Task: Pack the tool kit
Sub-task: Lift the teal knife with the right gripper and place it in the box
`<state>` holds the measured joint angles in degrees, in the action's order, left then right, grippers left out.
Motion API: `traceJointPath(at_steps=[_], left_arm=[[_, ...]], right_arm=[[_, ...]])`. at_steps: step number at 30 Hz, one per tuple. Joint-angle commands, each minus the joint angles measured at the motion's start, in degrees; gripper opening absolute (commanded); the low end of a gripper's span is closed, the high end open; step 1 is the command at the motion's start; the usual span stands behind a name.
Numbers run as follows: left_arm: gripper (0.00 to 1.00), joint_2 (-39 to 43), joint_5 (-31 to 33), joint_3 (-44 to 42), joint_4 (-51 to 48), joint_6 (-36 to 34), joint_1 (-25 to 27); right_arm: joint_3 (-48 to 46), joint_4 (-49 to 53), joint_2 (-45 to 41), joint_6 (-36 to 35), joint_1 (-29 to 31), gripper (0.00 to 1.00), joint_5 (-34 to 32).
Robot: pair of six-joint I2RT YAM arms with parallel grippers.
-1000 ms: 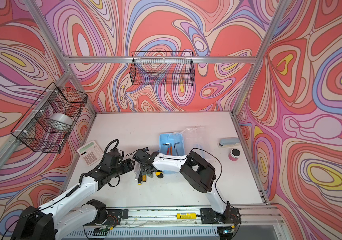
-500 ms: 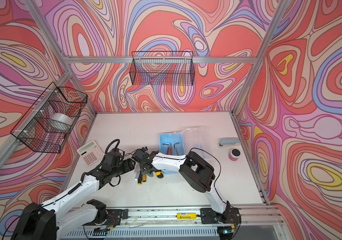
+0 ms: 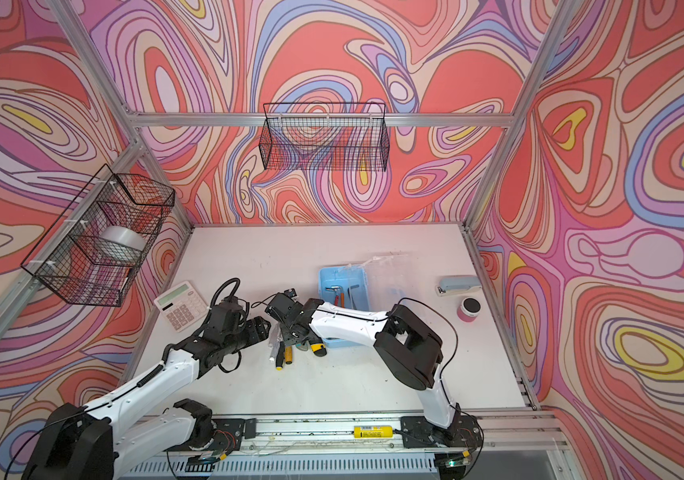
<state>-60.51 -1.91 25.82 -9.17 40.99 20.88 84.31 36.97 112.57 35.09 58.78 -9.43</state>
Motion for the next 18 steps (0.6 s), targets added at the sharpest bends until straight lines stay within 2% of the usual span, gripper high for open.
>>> traceJointPath(at_steps=[1, 7, 11, 14, 18], left_arm=[[0.78, -0.2, 1.5, 1.7, 0.2, 0.8, -0.6], [0.78, -1.1, 1.1, 2.1, 0.6, 0.4, -0.5], [0.78, -2.4, 1.1, 2.2, 2.0, 0.6, -0.6], [0.78, -3.7, 1.0, 2.7, 3.7, 0.6, -0.5], [0.77, -6.6, -0.3, 3.1, 5.7, 0.5, -0.6]], right_arm=[[-0.8, 1.8, -4.6, -0.9, -0.3, 0.23, -3.4], [-0.3, 8.2, -13.0, -3.6, -1.4, 0.23, -12.4], [-2.4, 12.1, -19.5, -4.7, -5.2, 0.24, -17.4], [-5.6, 13.0, -24.3, -5.6, -9.5, 0.24, -18.0], [-10.0, 10.7, -28.2, -7.9, -15.8, 0.24, -15.1]])
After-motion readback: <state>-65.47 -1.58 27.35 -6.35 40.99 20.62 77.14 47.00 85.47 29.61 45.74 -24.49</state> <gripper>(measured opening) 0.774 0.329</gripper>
